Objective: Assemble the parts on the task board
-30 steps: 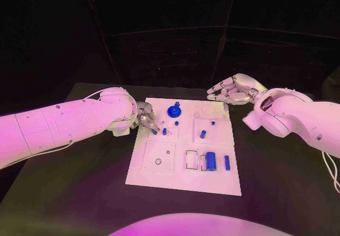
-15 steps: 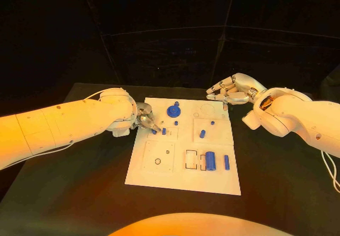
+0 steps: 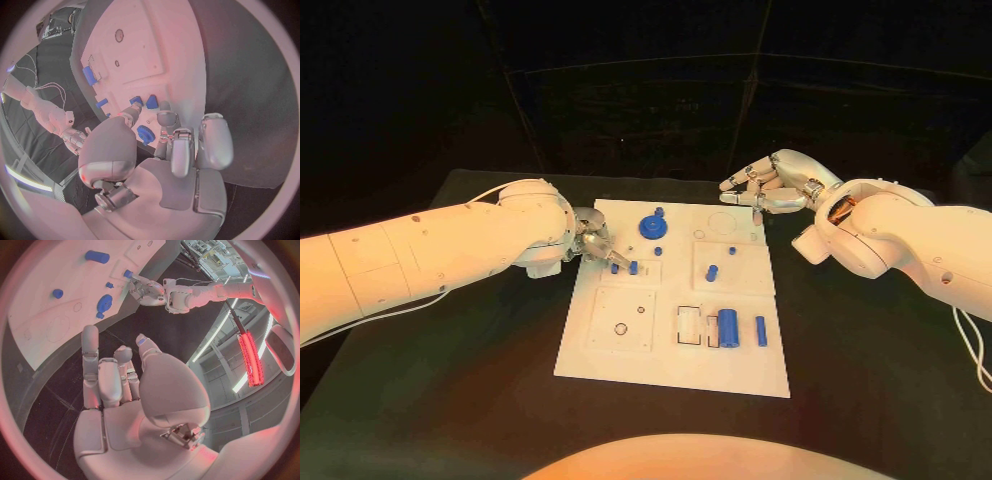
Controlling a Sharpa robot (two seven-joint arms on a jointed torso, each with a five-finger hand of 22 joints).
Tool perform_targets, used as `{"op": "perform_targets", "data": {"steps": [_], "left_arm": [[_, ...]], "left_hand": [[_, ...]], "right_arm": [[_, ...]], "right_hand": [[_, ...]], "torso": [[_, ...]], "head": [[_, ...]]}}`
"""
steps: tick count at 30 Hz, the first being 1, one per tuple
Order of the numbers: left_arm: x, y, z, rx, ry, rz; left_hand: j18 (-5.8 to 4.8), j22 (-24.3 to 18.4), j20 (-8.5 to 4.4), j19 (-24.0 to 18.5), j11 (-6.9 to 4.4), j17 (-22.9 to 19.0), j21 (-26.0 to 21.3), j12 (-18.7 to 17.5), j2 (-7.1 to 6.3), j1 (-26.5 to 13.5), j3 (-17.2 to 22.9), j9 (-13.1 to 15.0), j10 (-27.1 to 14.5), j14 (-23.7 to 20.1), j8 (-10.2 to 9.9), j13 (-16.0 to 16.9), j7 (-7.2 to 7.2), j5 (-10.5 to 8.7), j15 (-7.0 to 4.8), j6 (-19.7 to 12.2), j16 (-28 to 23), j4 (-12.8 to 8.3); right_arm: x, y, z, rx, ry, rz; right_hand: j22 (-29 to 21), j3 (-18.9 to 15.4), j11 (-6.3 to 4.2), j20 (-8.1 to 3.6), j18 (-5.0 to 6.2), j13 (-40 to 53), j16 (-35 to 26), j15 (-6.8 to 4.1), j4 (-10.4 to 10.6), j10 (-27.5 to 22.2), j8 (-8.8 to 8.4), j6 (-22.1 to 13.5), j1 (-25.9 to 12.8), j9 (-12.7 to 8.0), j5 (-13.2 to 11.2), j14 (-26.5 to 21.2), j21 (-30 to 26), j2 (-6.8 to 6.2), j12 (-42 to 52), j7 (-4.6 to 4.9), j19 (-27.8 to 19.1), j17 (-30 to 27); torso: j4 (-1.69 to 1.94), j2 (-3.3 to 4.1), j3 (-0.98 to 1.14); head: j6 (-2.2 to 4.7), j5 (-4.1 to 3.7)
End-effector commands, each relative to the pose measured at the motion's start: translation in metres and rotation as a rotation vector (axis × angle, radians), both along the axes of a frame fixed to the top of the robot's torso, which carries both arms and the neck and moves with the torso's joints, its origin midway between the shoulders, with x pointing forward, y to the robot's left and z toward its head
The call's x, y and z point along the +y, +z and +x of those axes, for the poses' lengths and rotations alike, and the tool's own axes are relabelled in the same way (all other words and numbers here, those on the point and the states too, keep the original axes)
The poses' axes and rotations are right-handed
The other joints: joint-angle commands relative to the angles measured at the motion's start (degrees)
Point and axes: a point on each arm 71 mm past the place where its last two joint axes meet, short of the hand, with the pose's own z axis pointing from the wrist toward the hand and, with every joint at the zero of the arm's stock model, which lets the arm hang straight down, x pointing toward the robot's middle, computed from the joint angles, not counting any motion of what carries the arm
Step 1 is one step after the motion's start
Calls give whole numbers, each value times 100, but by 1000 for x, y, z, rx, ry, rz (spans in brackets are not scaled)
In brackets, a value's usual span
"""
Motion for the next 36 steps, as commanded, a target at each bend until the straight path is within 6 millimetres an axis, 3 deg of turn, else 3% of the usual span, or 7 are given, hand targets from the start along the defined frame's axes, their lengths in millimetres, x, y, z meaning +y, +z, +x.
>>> {"op": "perform_targets", "data": {"steps": [1,5,10,14,19,27,36], "left_arm": [[2,4,2,-37,53,-80],[3,7,2,-58,88,-191],[3,14,5,-112,134,-394],[-2,19,7,-150,116,-506],[-20,28,9,-225,-6,-622],[-49,31,6,-420,-294,-503],[-68,15,12,-468,-452,-265]], "left_hand": [[-26,-23,-6,51,79,1509,-47,-208,3,3,-251,-133,-179,605,-231,-260,113,4,67,-332,19,91],[-9,-137,91,14,256,1506,-155,-716,158,215,-549,-340,-636,605,-525,-893,299,-1,208,-725,17,209],[207,-1184,273,-382,444,851,-1107,-1083,443,809,-821,-576,-1204,406,-641,-1215,488,43,377,-978,-436,251],[566,-3105,397,-1266,571,-599,-2966,-1484,615,1398,-830,-683,-1793,-215,-577,-1526,579,60,479,-1037,-1616,80],[584,-3642,568,-1841,767,-2690,-3749,-2155,838,2316,-465,-917,-2568,-1526,-677,-2077,752,63,673,-1153,-3567,-361],[597,-3900,621,-1847,811,-3269,-4028,-2741,522,2880,73,-1626,-2533,-1775,-1323,-2928,735,47,682,-699,-3932,-872],[617,-3943,600,-1496,756,-2773,-3947,-2873,134,2477,-435,-2027,-2530,-1166,-1741,-3332,670,18,673,-414,-3192,-792]], "right_arm": [[0,2,0,-9,5,4],[0,2,0,-9,4,4],[0,1,1,-9,3,3],[0,1,1,-9,2,3],[0,1,1,-9,3,3],[1,1,1,-9,5,4],[3,1,1,-8,8,4]], "right_hand": [[-12,10,15,-11,79,-21,-31,-33,39,-46,38,-51,-35,-8,11,61,-40,17,-40,-4,-41,-18],[-16,10,15,-11,79,-47,-50,-33,42,-59,38,-53,-34,-8,11,55,-47,17,-61,-4,-43,-40],[-19,10,15,-11,79,-60,-62,-33,45,-65,39,-55,-33,-8,11,52,-51,18,-72,-4,-45,-54],[-22,10,15,-10,79,-70,-76,-33,48,-69,39,-56,-33,-8,11,48,-56,18,-81,-3,-46,-69],[-22,10,15,-10,79,-70,-76,-33,48,-69,39,-56,-33,-8,11,48,-56,18,-81,-3,-46,-69],[-27,11,15,-10,79,-89,-94,-33,52,-76,40,-58,-29,-8,13,43,-65,20,-97,-3,-48,-88],[-31,15,15,-10,79,-96,-100,-33,53,-76,41,-59,-23,-8,15,42,-71,23,-102,-4,-49,-91]], "torso": [[-1,2,-2],[2,3,-1],[7,2,-1],[2,1,5],[-6,5,3],[-8,7,7],[-6,8,0]], "head": [[10,-19],[17,-31],[21,-47],[35,-55],[68,-74],[97,-106],[117,-114]]}}
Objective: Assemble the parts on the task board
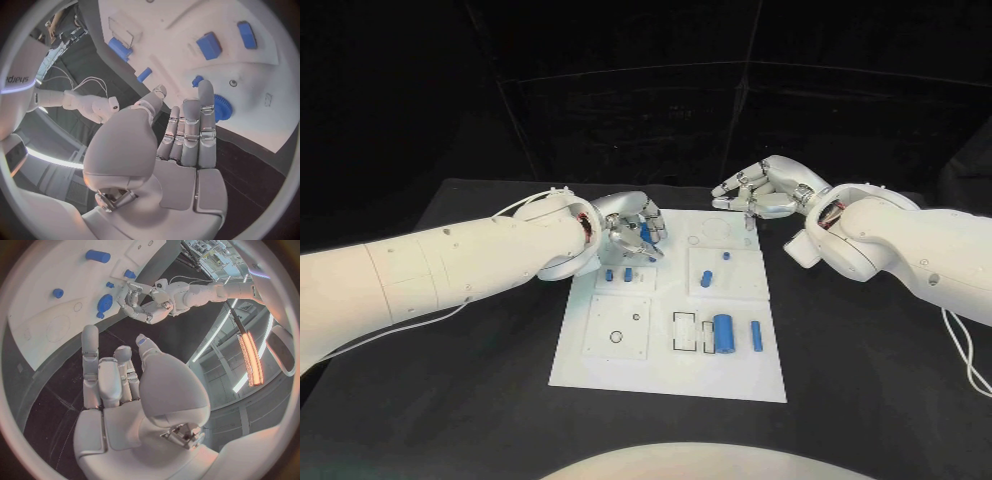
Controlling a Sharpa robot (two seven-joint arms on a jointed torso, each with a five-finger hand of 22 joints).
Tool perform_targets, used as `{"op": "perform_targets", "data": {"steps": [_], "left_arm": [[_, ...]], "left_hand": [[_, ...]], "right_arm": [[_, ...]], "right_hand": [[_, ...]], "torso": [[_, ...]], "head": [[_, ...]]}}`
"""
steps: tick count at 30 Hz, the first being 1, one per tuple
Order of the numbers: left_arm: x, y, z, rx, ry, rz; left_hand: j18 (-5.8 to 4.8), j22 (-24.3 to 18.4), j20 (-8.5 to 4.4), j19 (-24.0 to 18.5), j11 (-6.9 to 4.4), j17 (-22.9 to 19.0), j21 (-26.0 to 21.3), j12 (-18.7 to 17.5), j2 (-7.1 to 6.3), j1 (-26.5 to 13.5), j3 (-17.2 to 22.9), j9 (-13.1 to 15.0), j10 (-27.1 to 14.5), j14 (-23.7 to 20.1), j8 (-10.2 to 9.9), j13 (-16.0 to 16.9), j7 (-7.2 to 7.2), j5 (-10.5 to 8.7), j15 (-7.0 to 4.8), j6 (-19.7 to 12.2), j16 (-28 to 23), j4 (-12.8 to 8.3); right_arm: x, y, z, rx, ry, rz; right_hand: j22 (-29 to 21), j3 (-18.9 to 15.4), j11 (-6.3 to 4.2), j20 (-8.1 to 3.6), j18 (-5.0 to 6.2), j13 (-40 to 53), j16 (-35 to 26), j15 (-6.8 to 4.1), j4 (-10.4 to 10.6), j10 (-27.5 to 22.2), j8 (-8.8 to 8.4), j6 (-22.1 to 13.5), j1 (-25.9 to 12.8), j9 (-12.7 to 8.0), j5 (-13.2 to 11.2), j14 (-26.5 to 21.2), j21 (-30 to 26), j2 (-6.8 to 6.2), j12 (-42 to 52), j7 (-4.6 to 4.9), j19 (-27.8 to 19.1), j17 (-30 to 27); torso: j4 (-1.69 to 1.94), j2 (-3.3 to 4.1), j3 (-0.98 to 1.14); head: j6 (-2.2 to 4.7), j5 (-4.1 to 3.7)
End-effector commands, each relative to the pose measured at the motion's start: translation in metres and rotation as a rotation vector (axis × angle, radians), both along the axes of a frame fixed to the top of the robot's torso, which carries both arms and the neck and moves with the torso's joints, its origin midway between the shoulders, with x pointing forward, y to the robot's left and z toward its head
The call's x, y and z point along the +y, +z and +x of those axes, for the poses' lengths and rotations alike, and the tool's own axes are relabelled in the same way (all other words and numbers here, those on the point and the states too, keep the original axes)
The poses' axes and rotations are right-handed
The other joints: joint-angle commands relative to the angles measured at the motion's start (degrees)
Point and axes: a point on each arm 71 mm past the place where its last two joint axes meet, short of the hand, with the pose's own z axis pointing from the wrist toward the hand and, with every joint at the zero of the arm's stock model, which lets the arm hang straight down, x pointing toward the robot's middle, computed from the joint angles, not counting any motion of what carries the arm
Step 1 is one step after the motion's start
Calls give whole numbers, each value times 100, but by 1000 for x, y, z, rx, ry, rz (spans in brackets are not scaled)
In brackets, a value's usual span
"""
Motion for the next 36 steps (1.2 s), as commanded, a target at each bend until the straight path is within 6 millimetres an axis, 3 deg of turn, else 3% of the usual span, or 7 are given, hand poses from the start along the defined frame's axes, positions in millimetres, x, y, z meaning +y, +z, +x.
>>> {"op": "perform_targets", "data": {"steps": [1,8,14,21,26,36], "left_arm": [[-5,-3,2,-118,-80,153],[-8,-10,9,-128,-68,256],[-9,-13,12,-123,-54,308],[-12,-17,14,-97,-60,341],[-16,-20,12,-78,-76,352],[-19,-22,12,-74,-78,353]], "left_hand": [[75,-9,-25,205,-49,390,90,19,32,2,-223,-104,17,313,-99,-91,-28,-15,-36,152,437,20],[71,104,-105,590,-105,1351,347,65,196,175,-382,-276,161,916,-277,-268,-80,-18,-103,391,1392,-28],[-84,1057,-158,993,-151,1823,1298,1,299,245,-392,-401,381,1195,-422,-470,-132,-18,-149,642,1860,-50],[-176,1635,-190,1183,-181,1975,1855,-112,384,338,-245,-482,589,1312,-521,-654,-179,-18,-182,868,2035,-105],[-243,2044,-213,1298,-210,1964,2237,-191,315,219,-254,-525,764,1357,-631,-768,-199,-22,-208,947,2074,-73],[-265,2206,-237,1332,-234,1905,2391,-270,329,208,-234,-532,903,1376,-735,-861,-212,-20,-231,1016,2071,-71]], "right_arm": [[1,2,0,-8,8,4],[2,2,0,-9,7,5],[2,2,0,-9,8,5],[3,1,1,-9,10,5],[4,1,1,-8,12,5],[5,1,1,-8,13,5]], "right_hand": [[-8,-2,15,-10,79,-5,-35,-33,36,-36,22,-40,-23,-8,15,42,-26,23,-40,15,-49,-9],[-12,2,14,-10,79,-12,-47,-34,36,-35,23,-40,-15,-7,18,40,-31,26,-44,14,-49,-22],[-12,2,14,-10,79,-12,-47,-34,36,-35,23,-40,-15,-7,18,40,-31,26,-44,14,-49,-22],[-12,2,14,-10,79,-12,-47,-34,36,-35,23,-40,-15,-7,18,40,-31,26,-44,14,-49,-22],[-12,2,14,-10,79,-12,-47,-34,36,-35,23,-40,-15,-7,18,40,-31,26,-44,14,-49,-22],[-17,8,13,-10,80,-15,-53,-34,36,-29,26,-40,-4,-7,24,41,-39,32,-44,14,-49,-22]], "torso": [[0,0,-2],[-3,1,-4],[8,0,-6],[3,0,-6],[6,-5,-3],[14,-2,-4]], "head": [[1,6],[2,-12],[-13,-28],[-24,-32],[-14,-36],[-27,-46]]}}
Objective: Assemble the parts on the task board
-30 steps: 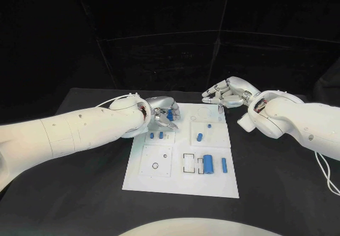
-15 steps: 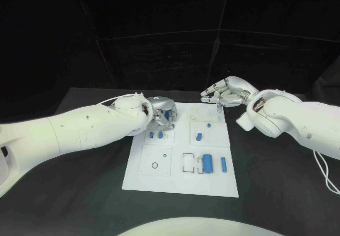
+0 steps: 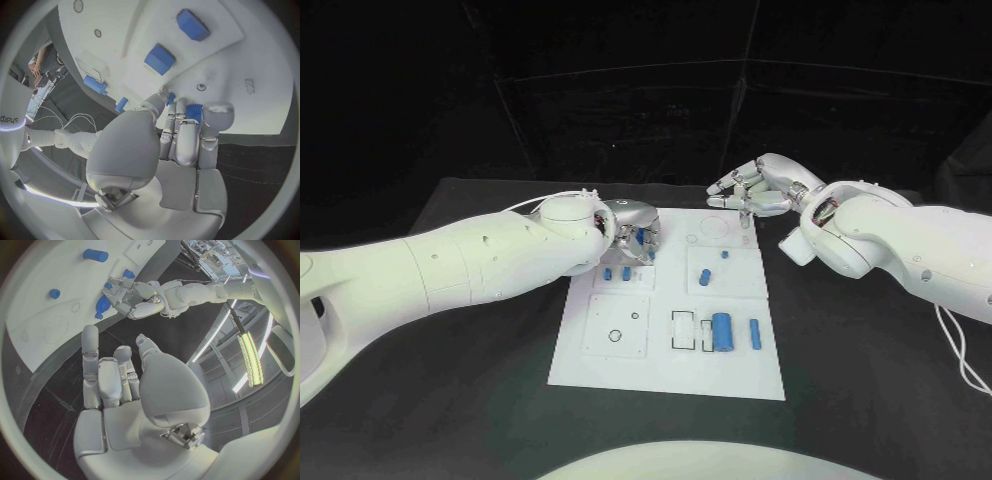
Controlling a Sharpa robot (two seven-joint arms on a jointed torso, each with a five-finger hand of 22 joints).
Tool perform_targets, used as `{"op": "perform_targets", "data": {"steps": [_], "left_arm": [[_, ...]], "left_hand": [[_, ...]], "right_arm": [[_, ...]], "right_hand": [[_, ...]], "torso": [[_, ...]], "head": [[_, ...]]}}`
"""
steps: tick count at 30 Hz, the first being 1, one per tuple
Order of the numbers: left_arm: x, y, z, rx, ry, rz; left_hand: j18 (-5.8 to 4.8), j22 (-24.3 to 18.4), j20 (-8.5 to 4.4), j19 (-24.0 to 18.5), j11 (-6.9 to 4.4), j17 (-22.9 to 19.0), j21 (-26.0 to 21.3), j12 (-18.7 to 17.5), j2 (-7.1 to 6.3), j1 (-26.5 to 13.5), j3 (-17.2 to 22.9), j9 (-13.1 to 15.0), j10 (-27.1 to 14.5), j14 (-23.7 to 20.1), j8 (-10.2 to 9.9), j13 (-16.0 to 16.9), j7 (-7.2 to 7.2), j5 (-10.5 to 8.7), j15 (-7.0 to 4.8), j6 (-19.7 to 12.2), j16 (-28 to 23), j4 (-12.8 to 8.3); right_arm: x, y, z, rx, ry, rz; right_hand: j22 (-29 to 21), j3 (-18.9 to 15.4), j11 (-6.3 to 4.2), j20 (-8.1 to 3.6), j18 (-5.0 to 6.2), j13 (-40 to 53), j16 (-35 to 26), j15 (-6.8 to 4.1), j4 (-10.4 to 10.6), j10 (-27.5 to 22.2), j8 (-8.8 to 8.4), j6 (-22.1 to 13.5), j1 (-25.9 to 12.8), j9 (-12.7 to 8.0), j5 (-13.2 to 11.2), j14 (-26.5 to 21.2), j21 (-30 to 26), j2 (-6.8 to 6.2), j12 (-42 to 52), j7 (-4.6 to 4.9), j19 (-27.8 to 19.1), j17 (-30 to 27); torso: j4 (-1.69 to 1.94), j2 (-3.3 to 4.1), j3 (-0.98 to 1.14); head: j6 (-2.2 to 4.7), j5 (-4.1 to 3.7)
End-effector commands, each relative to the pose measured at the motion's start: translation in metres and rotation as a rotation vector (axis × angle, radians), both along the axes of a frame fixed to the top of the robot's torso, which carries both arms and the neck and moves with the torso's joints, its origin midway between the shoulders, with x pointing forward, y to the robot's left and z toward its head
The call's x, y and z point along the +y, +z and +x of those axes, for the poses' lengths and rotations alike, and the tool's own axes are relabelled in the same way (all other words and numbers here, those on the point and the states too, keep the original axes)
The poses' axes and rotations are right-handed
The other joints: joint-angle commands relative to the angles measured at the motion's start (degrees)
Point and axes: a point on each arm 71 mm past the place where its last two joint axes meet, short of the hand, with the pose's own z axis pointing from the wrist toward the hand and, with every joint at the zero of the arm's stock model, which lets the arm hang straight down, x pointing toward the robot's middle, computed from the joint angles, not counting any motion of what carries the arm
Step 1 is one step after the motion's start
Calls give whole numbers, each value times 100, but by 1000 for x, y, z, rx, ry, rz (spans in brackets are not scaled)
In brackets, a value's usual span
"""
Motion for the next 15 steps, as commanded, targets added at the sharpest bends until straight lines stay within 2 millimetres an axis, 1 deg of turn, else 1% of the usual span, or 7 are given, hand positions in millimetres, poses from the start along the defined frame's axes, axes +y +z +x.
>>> {"op": "perform_targets", "data": {"steps": [1,6,9,11,12,14,15], "left_arm": [[0,-5,-1,19,-3,30],[0,-6,-1,18,-1,28],[0,-6,-1,15,1,27],[0,-5,0,10,2,23],[0,-5,0,8,2,22],[-1,-4,0,-1,1,12],[-1,-4,0,-6,0,8]], "left_hand": [[-86,21,-16,47,3,-9,36,-38,33,-29,30,-6,66,49,-44,-25,1,-20,-29,55,23,16],[-96,97,-27,55,-11,-15,105,-102,91,0,101,-4,154,63,-105,-86,-10,-21,-42,110,35,10],[-105,171,-43,65,-36,-7,172,-171,226,90,270,3,274,81,-145,-148,-29,-22,-65,204,54,-16],[-110,226,-61,75,-66,5,221,-208,400,199,462,16,371,93,-141,-179,-50,-22,-88,307,69,-47],[-113,252,-71,79,-78,9,244,-229,459,253,561,23,429,98,-137,-195,-55,-20,-101,364,75,-79],[-129,331,-94,92,-92,16,315,-306,531,327,818,39,602,112,-140,-241,-58,-30,-129,508,91,-170],[-138,369,-100,97,-94,19,348,-355,543,334,947,44,681,117,-151,-264,-62,-22,-139,562,99,-213]], "right_arm": [[1,2,0,-8,9,4],[1,2,0,-7,9,4],[2,2,0,-7,9,4],[2,2,0,-7,10,4],[2,2,0,-7,10,4],[2,2,0,-7,10,4],[2,1,0,-7,11,4]], "right_hand": [[-5,9,13,-10,80,-9,-23,-34,36,-30,26,-40,-4,-7,24,41,-40,32,-21,14,-49,-6],[-5,9,13,-10,80,-9,-23,-34,36,-30,26,-40,-4,-7,24,41,-40,32,-21,14,-49,-6],[-5,9,13,-10,80,-9,-23,-34,36,-30,26,-40,-4,-7,24,41,-40,32,-21,14,-49,-6],[-5,9,13,-10,80,-9,-23,-34,36,-30,26,-40,-4,-7,24,41,-40,32,-21,14,-49,-6],[-5,9,13,-10,80,-9,-23,-34,36,-30,26,-40,-4,-7,24,41,-40,32,-21,14,-49,-6],[-5,9,13,-10,80,-9,-23,-34,36,-30,26,-40,-4,-7,24,41,-40,32,-21,14,-49,-6],[-7,12,12,-10,80,-10,-27,-35,38,-26,28,-39,0,-6,26,41,-43,36,-20,14,-48,-8]], "torso": [[4,-1,0],[-1,0,2],[-1,0,1],[1,-2,1],[1,-3,1],[2,-2,1],[2,-2,0]], "head": [[-1,-1],[-5,-2],[-4,-2],[-5,-1],[-4,-3],[-3,-3],[-3,-3]]}}
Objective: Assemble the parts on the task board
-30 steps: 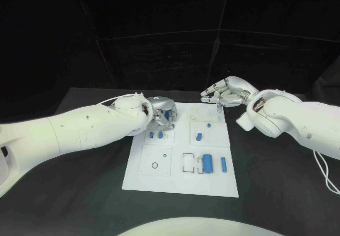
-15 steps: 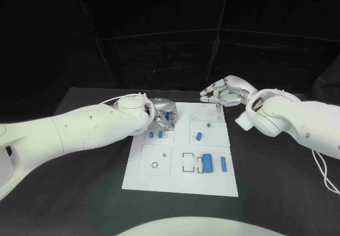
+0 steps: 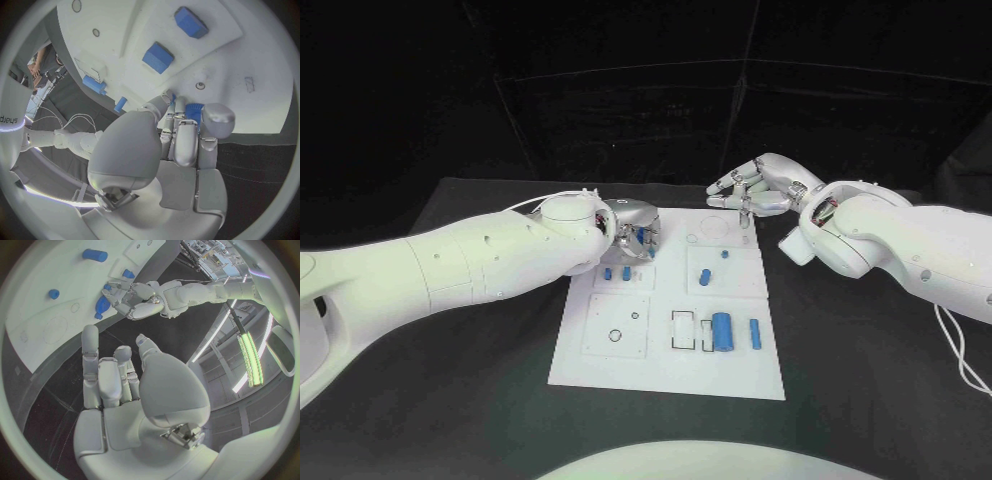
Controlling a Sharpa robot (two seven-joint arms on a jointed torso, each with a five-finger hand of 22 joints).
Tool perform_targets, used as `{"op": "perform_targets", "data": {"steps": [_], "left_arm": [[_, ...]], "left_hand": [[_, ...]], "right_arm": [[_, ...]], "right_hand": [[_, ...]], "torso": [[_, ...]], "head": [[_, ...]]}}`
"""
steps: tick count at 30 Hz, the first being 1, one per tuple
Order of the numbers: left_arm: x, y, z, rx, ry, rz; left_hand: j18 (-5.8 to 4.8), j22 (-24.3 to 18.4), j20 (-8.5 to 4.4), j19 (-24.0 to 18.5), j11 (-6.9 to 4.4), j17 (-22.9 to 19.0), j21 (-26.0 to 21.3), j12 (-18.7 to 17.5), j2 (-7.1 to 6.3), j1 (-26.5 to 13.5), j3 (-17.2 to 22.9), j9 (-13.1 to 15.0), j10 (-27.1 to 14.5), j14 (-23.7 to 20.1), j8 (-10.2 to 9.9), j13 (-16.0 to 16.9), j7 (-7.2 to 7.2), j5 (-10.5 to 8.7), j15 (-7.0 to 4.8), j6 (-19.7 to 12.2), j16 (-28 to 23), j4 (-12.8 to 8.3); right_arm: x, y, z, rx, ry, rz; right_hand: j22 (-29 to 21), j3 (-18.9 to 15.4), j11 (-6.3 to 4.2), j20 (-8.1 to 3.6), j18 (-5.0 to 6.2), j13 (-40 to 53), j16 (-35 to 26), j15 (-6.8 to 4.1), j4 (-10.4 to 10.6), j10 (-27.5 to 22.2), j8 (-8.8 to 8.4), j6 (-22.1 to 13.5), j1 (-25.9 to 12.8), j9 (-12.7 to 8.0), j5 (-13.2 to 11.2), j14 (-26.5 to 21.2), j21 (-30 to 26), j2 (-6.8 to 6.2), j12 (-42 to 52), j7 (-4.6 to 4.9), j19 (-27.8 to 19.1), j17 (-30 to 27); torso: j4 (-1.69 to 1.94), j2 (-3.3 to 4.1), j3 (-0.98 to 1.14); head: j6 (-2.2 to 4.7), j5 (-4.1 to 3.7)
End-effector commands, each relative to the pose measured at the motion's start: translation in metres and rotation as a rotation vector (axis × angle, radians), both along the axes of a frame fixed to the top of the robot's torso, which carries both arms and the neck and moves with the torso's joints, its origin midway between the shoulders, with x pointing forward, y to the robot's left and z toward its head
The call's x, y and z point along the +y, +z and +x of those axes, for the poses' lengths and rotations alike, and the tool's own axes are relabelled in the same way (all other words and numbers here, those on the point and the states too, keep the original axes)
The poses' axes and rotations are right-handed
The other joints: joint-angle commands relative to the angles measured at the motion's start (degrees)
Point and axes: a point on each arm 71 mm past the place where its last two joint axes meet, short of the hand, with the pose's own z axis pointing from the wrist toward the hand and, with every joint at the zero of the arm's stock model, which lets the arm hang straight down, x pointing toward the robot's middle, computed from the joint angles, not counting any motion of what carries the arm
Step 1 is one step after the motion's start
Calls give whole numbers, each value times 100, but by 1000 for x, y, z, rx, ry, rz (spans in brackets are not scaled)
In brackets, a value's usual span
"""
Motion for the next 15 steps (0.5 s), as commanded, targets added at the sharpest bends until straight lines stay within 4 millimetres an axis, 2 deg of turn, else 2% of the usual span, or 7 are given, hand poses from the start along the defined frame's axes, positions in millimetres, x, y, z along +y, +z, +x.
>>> {"op": "perform_targets", "data": {"steps": [1,5,6,11,15], "left_arm": [[-1,-3,-1,-4,-5,3],[-2,-2,-2,-18,-12,-13],[-2,-2,-2,-23,-16,-21],[-2,0,-4,-36,-19,-47],[1,3,-5,-45,-6,-90]], "left_hand": [[-50,80,-38,23,-26,4,70,-142,87,2,324,38,199,121,-7,-65,22,-35,-38,157,37,-85],[-65,170,-46,31,-34,-2,147,-283,21,-51,632,44,366,129,-61,-112,12,-30,-49,253,50,-213],[-68,208,-50,27,-36,-10,178,-390,-53,-168,799,43,443,132,-114,-136,24,-22,-40,294,58,-268],[-71,239,-47,21,-36,-33,202,-484,-120,-248,943,46,506,131,-163,-141,14,-17,-47,336,59,-347],[-77,274,-43,26,-26,-41,230,-537,-177,-319,978,44,517,135,-198,-142,26,-19,-41,341,62,-371]], "right_arm": [[1,2,0,-7,10,4],[2,1,0,-7,11,4],[2,1,0,-7,11,4],[2,1,0,-7,11,4],[0,1,0,-6,8,3]], "right_hand": [[-9,14,12,-10,80,-12,-30,-35,39,-24,29,-39,2,-6,28,41,-24,38,-20,14,-47,-11],[-9,14,12,-10,80,-12,-30,-35,39,-24,29,-39,2,-6,28,41,-24,38,-20,14,-47,-11],[-9,14,12,-10,80,-12,-30,-35,39,-24,29,-39,2,-6,28,41,-24,38,-20,14,-47,-11],[-9,14,12,-10,80,-12,-30,-35,39,-24,29,-39,2,-6,28,41,-24,38,-20,14,-47,-11],[-13,20,12,-11,80,-20,-34,-35,46,-21,32,-37,4,-5,34,43,-29,50,-24,15,-46,-12]], "torso": [[0,0,-3],[-2,1,0],[-3,2,-2],[-3,-2,-3],[17,-4,-3]], "head": [[3,-3],[7,-1],[8,-2],[11,-7],[43,-38]]}}
